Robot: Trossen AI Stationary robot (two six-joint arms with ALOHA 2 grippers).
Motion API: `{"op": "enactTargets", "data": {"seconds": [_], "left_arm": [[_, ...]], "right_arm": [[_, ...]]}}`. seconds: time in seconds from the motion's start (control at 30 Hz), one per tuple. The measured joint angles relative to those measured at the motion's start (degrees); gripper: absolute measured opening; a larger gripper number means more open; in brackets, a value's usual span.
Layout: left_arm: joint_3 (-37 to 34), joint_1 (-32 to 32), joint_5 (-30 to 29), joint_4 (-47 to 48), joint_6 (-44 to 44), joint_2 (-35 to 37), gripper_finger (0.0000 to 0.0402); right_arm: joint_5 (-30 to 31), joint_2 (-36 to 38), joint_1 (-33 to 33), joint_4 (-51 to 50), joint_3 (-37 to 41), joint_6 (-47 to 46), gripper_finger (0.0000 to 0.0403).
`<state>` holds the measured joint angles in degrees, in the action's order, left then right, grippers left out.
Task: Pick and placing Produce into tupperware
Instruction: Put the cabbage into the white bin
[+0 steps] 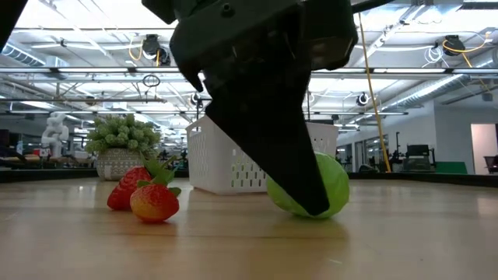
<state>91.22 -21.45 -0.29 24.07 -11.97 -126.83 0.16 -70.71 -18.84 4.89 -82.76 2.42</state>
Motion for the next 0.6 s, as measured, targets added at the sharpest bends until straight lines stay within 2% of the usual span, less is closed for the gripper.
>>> {"op": "enactTargets", "data": {"seconds": [0.47, 0.6], "left_arm": [[0.0, 0.0, 0.2, -0.2, -0.2, 0.0, 0.0235], [0.0, -0.2, 0.3, -0.2, -0.5, 0.1, 0.0228]], "right_arm": [[0.0, 0.0, 0.0, 0.0, 0.0, 0.0, 0.018], [0.0, 0.0, 0.0, 0.0, 0.0, 0.0, 0.018]]}}
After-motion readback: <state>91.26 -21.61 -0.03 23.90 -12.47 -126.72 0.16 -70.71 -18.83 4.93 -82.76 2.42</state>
